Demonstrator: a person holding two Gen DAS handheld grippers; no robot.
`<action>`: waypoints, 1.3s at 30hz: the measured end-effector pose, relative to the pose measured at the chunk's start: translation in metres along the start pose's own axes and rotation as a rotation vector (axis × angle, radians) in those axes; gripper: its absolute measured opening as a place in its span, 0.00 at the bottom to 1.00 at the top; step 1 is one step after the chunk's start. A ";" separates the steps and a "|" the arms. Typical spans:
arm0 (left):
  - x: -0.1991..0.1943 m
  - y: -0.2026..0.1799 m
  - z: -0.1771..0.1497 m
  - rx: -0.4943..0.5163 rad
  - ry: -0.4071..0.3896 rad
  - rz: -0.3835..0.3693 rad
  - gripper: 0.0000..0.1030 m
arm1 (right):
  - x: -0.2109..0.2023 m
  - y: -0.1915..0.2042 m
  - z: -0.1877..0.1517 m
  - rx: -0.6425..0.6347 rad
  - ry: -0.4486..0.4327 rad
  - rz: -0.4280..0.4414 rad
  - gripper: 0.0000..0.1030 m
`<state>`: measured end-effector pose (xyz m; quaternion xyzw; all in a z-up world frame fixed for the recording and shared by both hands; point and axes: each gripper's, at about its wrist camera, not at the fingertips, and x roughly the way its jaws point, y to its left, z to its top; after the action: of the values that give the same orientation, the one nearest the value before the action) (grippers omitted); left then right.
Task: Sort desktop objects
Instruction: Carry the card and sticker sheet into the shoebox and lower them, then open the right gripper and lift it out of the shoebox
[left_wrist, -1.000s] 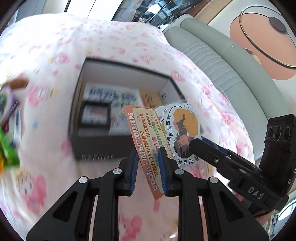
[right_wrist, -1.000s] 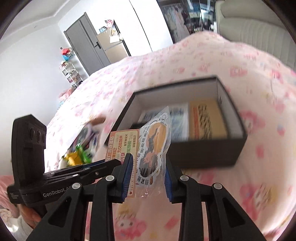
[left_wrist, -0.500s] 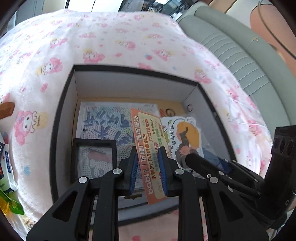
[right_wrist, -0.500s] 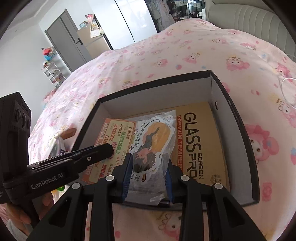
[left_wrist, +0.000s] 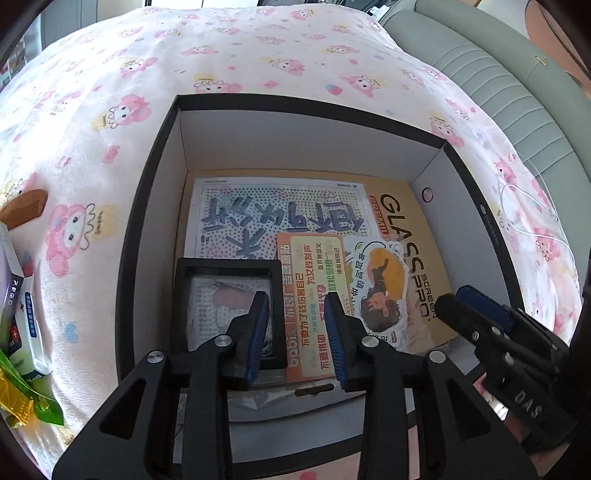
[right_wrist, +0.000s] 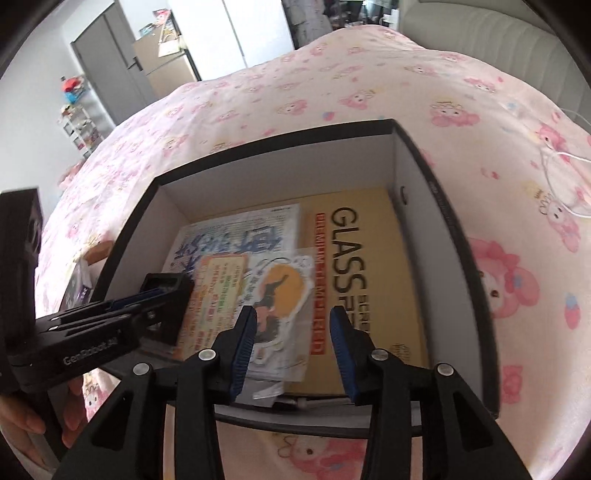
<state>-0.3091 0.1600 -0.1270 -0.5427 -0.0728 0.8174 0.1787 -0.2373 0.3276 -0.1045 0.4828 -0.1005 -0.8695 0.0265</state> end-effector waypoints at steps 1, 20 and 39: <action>-0.001 -0.001 -0.001 0.004 -0.005 -0.010 0.30 | 0.001 -0.001 0.001 0.000 0.005 0.003 0.36; -0.027 -0.025 -0.017 0.119 -0.078 0.011 0.29 | -0.022 0.027 -0.005 -0.072 -0.010 -0.047 0.36; -0.217 0.000 -0.077 0.118 -0.358 0.115 0.37 | -0.166 0.138 -0.045 -0.132 -0.263 -0.003 0.37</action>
<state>-0.1636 0.0737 0.0290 -0.3808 -0.0240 0.9125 0.1473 -0.1184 0.2099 0.0384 0.3620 -0.0452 -0.9300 0.0435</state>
